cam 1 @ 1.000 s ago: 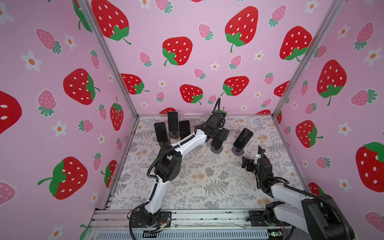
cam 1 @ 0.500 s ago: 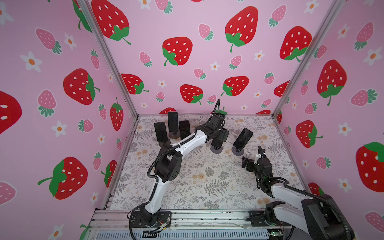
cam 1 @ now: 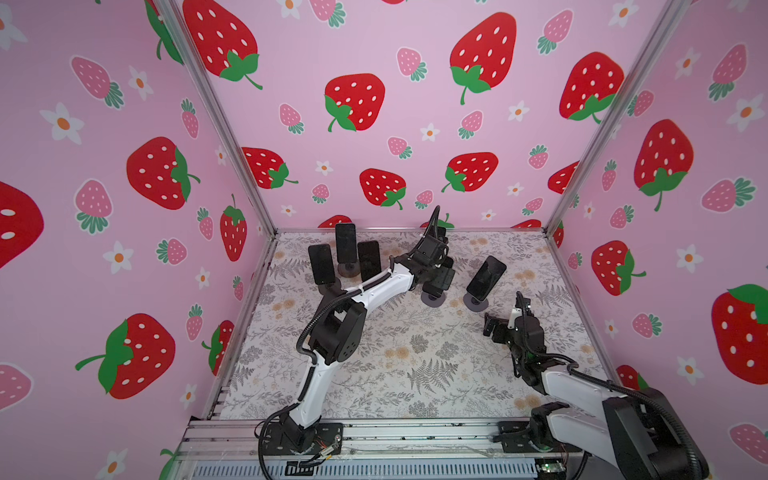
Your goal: Remove the phone from the phone stand
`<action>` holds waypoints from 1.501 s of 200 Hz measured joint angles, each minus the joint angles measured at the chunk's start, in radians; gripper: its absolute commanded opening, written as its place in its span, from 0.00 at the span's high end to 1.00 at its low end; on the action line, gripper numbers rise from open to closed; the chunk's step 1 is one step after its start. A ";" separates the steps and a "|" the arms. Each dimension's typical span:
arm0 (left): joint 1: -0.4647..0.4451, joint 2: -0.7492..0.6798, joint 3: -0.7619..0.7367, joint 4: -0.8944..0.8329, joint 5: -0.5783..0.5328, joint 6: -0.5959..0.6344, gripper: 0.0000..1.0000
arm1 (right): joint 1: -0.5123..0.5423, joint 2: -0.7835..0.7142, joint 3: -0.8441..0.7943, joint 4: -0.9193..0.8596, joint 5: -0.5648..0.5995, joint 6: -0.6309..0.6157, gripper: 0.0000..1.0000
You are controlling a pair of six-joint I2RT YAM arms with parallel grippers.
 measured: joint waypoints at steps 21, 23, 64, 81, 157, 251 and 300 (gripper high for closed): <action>0.000 0.000 0.000 0.000 0.000 0.000 0.07 | 0.000 0.004 0.001 0.000 0.000 0.000 0.00; 0.000 0.000 0.000 0.000 0.000 0.000 0.07 | 0.000 0.004 0.001 0.000 0.000 0.000 0.00; 0.000 0.000 0.000 0.000 0.000 0.000 0.03 | 0.000 0.009 0.001 -0.001 0.000 0.000 0.00; 0.000 0.000 0.000 0.000 0.000 0.000 0.03 | 0.000 0.010 0.001 -0.001 0.000 0.000 0.00; 0.000 -0.002 0.014 -0.001 0.001 0.000 0.02 | 0.000 0.019 0.008 -0.011 0.000 0.000 0.00; 0.000 -0.021 0.060 -0.008 -0.001 0.003 0.04 | 0.001 0.027 0.019 -0.021 0.001 0.000 0.00; 0.000 -0.020 0.071 -0.010 0.000 -0.023 0.08 | 0.003 0.027 0.019 -0.021 0.002 0.000 0.00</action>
